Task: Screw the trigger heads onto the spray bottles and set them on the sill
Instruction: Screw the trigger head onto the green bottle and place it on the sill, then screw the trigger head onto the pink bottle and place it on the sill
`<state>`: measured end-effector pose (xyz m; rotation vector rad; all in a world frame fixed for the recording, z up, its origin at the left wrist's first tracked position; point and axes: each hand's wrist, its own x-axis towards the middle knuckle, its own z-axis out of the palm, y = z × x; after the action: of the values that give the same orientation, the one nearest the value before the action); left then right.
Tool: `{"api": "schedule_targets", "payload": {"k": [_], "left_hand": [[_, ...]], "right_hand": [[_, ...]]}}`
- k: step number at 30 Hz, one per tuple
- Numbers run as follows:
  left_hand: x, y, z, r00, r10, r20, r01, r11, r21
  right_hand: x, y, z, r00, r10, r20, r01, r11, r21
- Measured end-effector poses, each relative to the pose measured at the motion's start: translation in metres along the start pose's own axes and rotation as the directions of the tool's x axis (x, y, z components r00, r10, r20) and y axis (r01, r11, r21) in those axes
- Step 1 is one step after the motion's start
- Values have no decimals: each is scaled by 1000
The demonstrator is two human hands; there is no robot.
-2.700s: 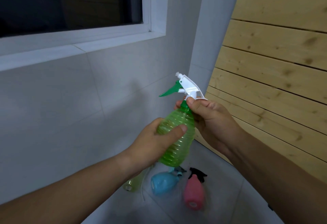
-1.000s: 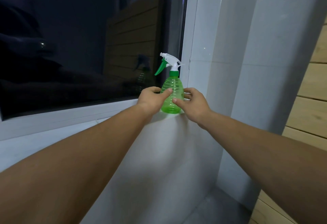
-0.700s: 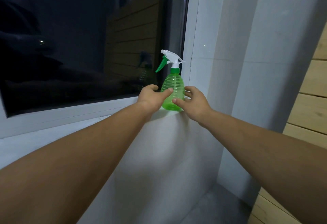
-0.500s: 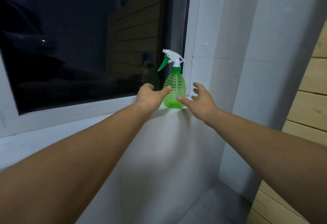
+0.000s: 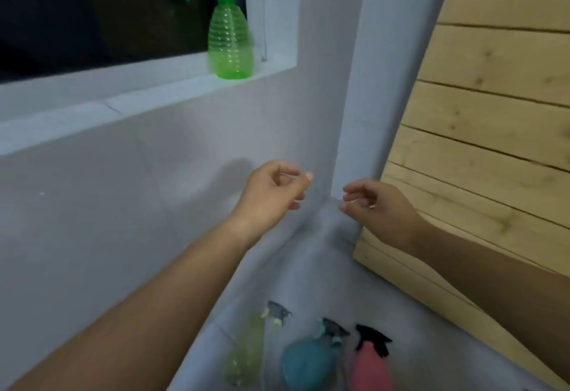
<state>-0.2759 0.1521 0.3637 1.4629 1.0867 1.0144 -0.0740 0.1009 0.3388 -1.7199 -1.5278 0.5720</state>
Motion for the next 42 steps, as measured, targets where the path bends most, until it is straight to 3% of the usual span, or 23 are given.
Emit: {"api": "schedule_targets", "payload": {"k": [5,11,15,21,25,29,34,39,42], "left_hand": [[-31,-108,71,908,-347,233,307,932,192],[-70,-227,141,755,-578,310,434,795,424],[-81,-267,171,702,-634,323,456,749,480],[-89,-303,205,616,-720,320,408,639,652],[-95,-320,218,665,-707,241,364,587,723],[-104,-331,226,650,-733,200,455,587,670],[-107,-332,231,556,-804,210,529,537,658],[-113,-332,225,545,-807,227,576,557,598],[-121,-334,217,530,-814,236,606,559,566]], "right_hand": [[-54,110,15,952,291,100,-283,955,-89],[-99,232,52,777,595,203,-587,803,-104],[-112,298,74,692,690,212,-691,718,-85],[-104,346,100,686,716,127,-720,694,-23],[-98,364,117,638,760,128,-766,642,4],[-97,370,128,635,765,107,-767,641,-26],[-92,366,130,636,759,143,-750,651,-118],[-91,363,131,655,735,176,-702,678,-218],[-90,365,132,624,754,204,-706,656,-265]]}}
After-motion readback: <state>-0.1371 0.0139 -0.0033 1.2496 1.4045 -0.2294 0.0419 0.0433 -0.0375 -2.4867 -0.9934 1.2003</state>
